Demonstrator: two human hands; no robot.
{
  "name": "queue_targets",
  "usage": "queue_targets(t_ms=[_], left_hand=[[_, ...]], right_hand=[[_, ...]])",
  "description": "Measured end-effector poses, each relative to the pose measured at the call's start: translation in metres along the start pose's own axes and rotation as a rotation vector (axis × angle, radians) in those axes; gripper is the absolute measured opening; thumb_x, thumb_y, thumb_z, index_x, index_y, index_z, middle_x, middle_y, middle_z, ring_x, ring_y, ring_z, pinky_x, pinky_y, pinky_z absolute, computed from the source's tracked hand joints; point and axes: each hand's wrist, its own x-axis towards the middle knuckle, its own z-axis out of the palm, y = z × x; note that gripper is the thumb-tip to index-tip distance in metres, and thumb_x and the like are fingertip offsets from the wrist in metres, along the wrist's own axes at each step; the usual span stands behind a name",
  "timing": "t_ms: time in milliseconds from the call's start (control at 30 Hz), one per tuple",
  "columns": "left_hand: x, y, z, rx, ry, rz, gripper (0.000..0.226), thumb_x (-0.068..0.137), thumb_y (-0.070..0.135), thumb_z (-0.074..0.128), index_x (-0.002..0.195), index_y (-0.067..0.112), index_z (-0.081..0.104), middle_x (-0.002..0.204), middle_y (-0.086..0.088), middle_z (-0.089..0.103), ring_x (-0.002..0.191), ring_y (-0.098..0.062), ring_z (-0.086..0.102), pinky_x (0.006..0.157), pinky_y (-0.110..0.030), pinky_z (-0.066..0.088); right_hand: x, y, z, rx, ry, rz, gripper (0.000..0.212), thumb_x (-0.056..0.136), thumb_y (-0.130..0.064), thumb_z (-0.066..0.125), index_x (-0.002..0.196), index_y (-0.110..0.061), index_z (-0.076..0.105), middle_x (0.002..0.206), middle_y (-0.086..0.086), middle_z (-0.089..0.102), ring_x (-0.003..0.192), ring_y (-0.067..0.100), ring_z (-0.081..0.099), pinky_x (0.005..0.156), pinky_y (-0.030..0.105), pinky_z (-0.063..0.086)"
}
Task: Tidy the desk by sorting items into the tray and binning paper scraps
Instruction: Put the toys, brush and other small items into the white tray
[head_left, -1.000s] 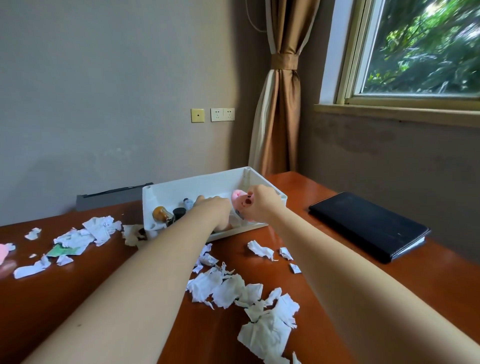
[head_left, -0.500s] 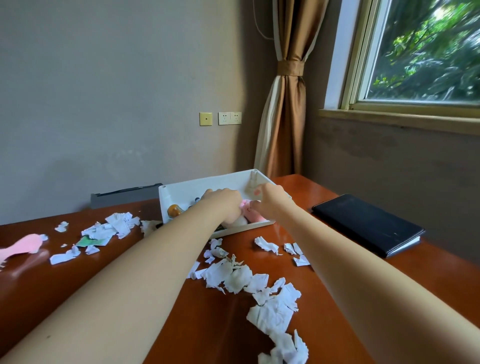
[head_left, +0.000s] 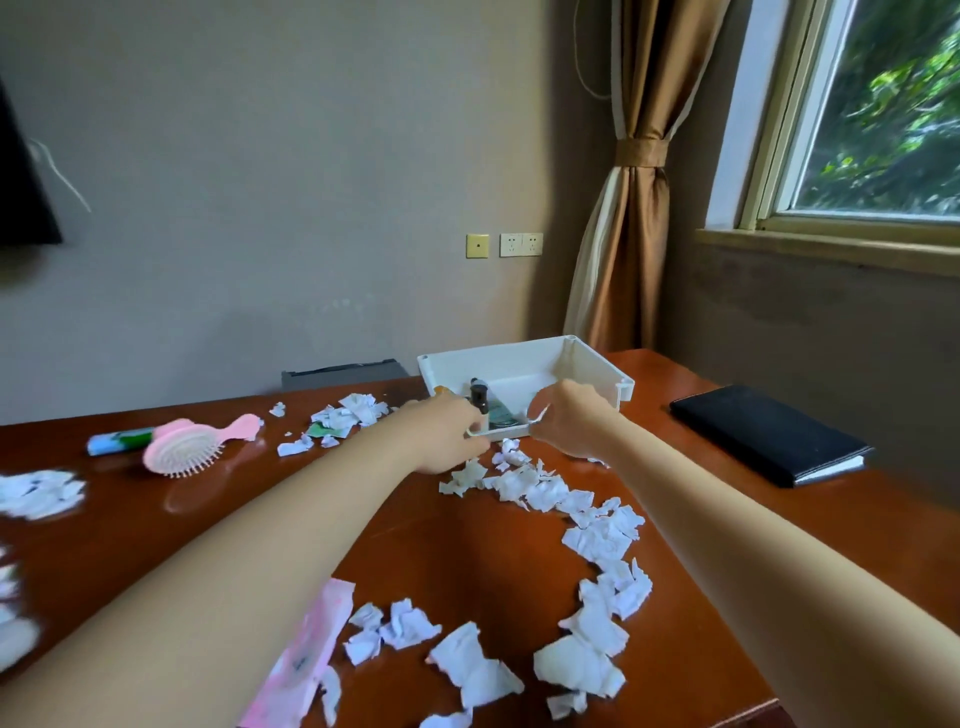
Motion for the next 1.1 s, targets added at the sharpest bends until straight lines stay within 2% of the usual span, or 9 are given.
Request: queue_targets(t_ms=[100,267,433,633,767,833,933,1000,1100], left_hand=[[-0.034,-0.013,0.003,-0.072,0.001,-0.017,0.037,0.096,0.038,0.044,0.126,0.018,0.055,0.126,-0.005,0.057,0.110,-0.023,0.055,0.095,-0.038,0.046],[-0.089,-0.032,0.012,-0.116,-0.071,-0.072,0.046,0.095,0.040,0.045,0.137,0.022,0.044,0.142,-0.002,0.047,0.124,-0.019,0.049,0.103,-0.037,0.043],[-0.144,-0.051,0.031,-0.151,-0.124,-0.143,0.052,0.096,0.037,0.046,0.144,0.021,0.034,0.149,-0.002,0.037,0.132,-0.019,0.041,0.107,-0.035,0.039],[-0.192,-0.058,0.077,-0.148,-0.094,-0.269,0.064,0.097,0.045,0.037,0.149,0.014,0.018,0.156,-0.001,0.019,0.143,-0.020,0.019,0.114,-0.037,0.027],[-0.205,-0.062,0.100,-0.141,0.016,-0.326,0.056,0.100,0.044,0.025,0.149,0.017,0.018,0.156,0.003,0.019,0.144,-0.016,0.016,0.115,-0.037,0.020],[-0.208,-0.062,0.110,-0.147,0.074,-0.327,0.054,0.100,0.043,0.022,0.148,0.019,0.020,0.156,0.004,0.019,0.144,-0.014,0.015,0.115,-0.037,0.017],[-0.208,-0.063,0.118,-0.154,0.158,-0.329,0.050,0.101,0.039,0.020,0.148,0.020,0.022,0.154,0.006,0.023,0.143,-0.013,0.018,0.116,-0.035,0.017],[-0.207,-0.063,0.118,-0.165,0.185,-0.336,0.049,0.101,0.038,0.020,0.147,0.020,0.023,0.153,0.006,0.025,0.142,-0.013,0.020,0.115,-0.034,0.018],[-0.204,-0.064,0.116,-0.165,0.218,-0.356,0.050,0.101,0.038,0.021,0.147,0.019,0.023,0.153,0.004,0.027,0.142,-0.015,0.023,0.114,-0.034,0.020]], right_hand=[[-0.021,-0.021,0.005,0.008,-0.053,-0.045,0.025,0.089,-0.020,0.059,0.112,-0.016,0.067,0.112,0.003,0.066,0.079,0.015,0.056,0.059,0.016,0.043],[-0.059,-0.053,0.019,0.086,-0.162,-0.109,0.029,0.088,-0.018,0.059,0.117,-0.014,0.064,0.116,0.009,0.066,0.099,0.026,0.063,0.083,0.035,0.056],[-0.092,-0.083,0.033,0.144,-0.272,-0.181,0.014,0.086,-0.015,0.056,0.090,-0.006,0.066,0.091,0.012,0.065,0.082,0.026,0.060,0.063,0.028,0.044],[-0.117,-0.119,0.061,0.191,-0.430,-0.294,0.028,0.089,-0.038,0.055,0.104,-0.016,0.063,0.087,0.000,0.063,0.075,0.014,0.051,0.064,0.022,0.038],[-0.120,-0.134,0.087,0.140,-0.362,-0.227,0.034,0.079,-0.054,0.060,0.068,-0.023,0.049,0.078,-0.003,0.047,0.083,0.022,0.042,0.082,0.032,0.037],[-0.121,-0.144,0.092,0.170,-0.347,-0.168,0.039,0.078,-0.054,0.061,0.059,-0.029,0.037,0.077,-0.002,0.043,0.086,0.024,0.039,0.079,0.034,0.036],[-0.119,-0.153,0.098,0.223,-0.368,-0.102,0.027,0.081,-0.048,0.061,0.084,-0.022,0.054,0.098,0.005,0.053,0.097,0.026,0.047,0.081,0.034,0.040],[-0.117,-0.158,0.098,0.259,-0.363,-0.081,0.045,0.082,-0.043,0.062,0.115,-0.014,0.052,0.118,0.008,0.057,0.110,0.029,0.053,0.093,0.039,0.046],[-0.118,-0.163,0.098,0.328,-0.282,-0.088,0.043,0.084,-0.035,0.061,0.117,-0.012,0.046,0.117,0.010,0.060,0.104,0.032,0.058,0.089,0.043,0.050]])
